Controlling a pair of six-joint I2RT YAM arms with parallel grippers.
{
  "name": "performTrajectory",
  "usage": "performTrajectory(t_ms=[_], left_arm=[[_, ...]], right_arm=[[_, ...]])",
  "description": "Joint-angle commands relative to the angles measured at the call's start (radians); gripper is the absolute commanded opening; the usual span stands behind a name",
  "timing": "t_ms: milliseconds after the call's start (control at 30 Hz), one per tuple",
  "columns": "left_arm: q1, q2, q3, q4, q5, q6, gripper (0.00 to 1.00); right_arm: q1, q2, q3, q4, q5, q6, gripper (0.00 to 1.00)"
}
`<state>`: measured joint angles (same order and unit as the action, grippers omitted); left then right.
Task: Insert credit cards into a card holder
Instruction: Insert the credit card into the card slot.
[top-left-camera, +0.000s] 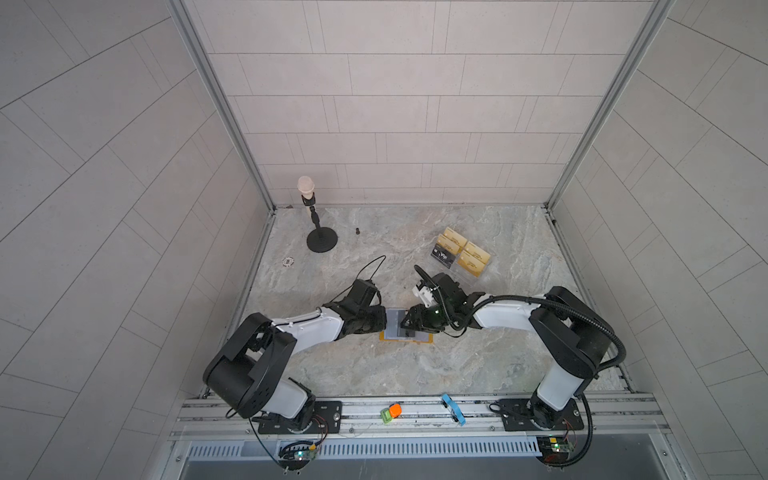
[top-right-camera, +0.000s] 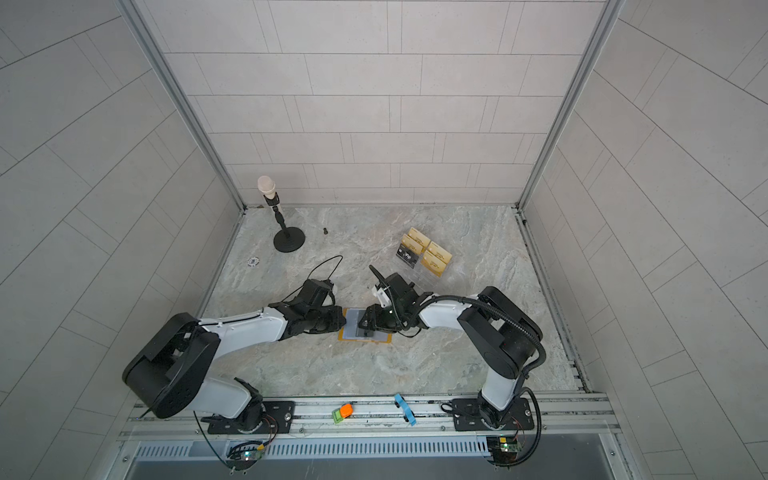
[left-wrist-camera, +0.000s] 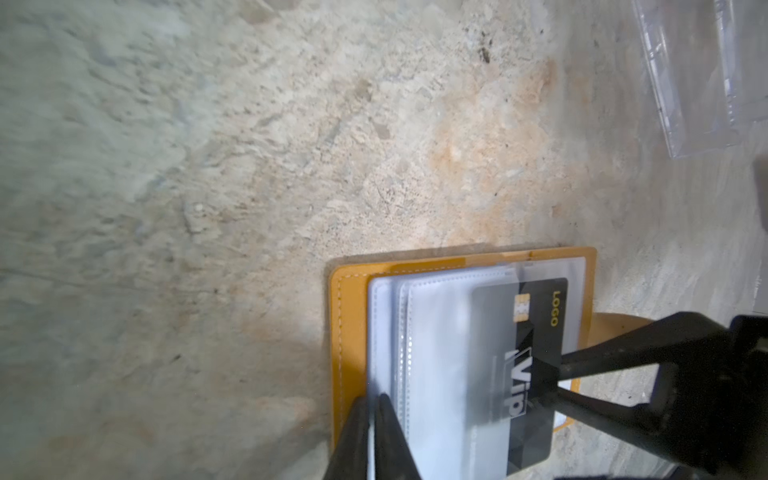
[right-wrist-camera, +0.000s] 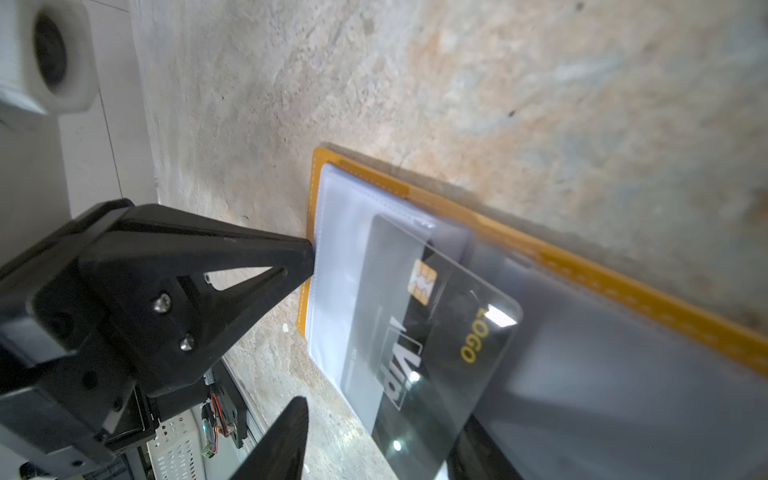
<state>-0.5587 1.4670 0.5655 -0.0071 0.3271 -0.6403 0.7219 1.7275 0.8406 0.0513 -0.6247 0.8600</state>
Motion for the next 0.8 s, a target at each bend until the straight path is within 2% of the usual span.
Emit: performTrajectory(t_ms=[0, 267, 533, 667, 767], left_arm=[[0.014, -0.004, -0.029, 0.02, 0.031, -0.012, 0.11], [0.023, 0.0, -0.057, 0.087, 0.077, -0.034, 0.1], [0.02, -0.039, -0.084, 0.093, 0.066, -0.047, 0.11], [0.01, -0.051, -0.089, 0.09, 0.064, -0.054, 0.1], [0.0, -0.066, -0.096, 0.09, 0.049, -0.068, 0.1]], right_arm=[[0.019, 0.032, 0.045, -0.091, 0.029, -0.019, 0.56], [0.056, 0.081, 0.109, -0.111, 0.067, 0.001, 0.55], [0.071, 0.1, 0.168, -0.153, 0.087, 0.026, 0.55], [0.093, 0.103, 0.216, -0.257, 0.153, 0.025, 0.55], [0.106, 0.081, 0.203, -0.263, 0.189, 0.064, 0.55]])
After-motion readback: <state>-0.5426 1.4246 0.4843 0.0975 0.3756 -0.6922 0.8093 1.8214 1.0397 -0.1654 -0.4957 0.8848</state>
